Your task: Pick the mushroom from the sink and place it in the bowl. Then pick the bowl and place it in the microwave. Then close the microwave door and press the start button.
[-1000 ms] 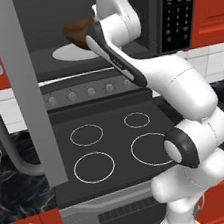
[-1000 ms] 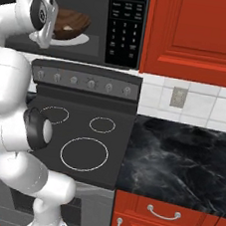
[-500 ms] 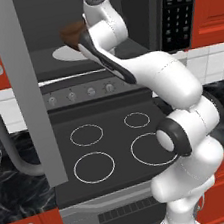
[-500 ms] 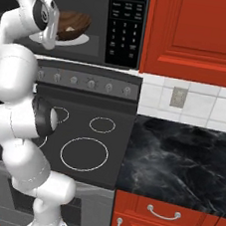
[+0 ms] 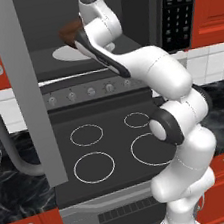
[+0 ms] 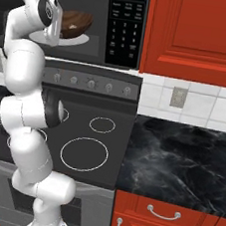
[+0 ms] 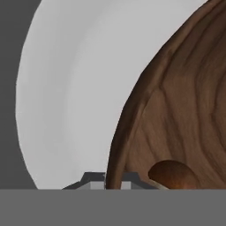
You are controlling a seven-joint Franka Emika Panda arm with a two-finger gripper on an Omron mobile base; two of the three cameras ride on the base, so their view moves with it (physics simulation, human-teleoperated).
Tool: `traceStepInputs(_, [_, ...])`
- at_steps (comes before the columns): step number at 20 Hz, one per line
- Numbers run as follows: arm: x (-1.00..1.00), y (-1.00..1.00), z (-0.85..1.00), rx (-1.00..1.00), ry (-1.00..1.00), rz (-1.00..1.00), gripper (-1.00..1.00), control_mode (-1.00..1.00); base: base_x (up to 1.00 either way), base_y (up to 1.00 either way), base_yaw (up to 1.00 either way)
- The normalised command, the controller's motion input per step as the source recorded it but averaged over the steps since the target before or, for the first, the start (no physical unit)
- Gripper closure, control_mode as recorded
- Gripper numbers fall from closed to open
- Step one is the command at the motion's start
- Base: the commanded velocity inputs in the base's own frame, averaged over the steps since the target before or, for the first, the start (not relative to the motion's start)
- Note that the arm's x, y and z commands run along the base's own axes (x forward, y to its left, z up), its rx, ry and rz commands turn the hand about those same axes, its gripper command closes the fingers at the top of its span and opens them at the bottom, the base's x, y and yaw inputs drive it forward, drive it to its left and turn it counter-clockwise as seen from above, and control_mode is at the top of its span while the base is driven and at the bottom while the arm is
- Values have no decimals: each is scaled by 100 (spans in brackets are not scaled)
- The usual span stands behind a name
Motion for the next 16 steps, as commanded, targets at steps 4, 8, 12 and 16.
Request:
traceStepInputs(4, [0, 0, 0, 0, 5, 0, -100, -100, 0, 0, 0])
traceStepInputs(8, [-34, 0, 0, 0, 2, 0, -100, -100, 0, 0, 0])
traceStepInputs(12, [-83, 0, -2, 1, 0, 0, -100, -100, 0, 0, 0])
traceStepInputs(16, [-100, -9, -34, 5, 0, 0, -100, -100, 0, 0, 0])
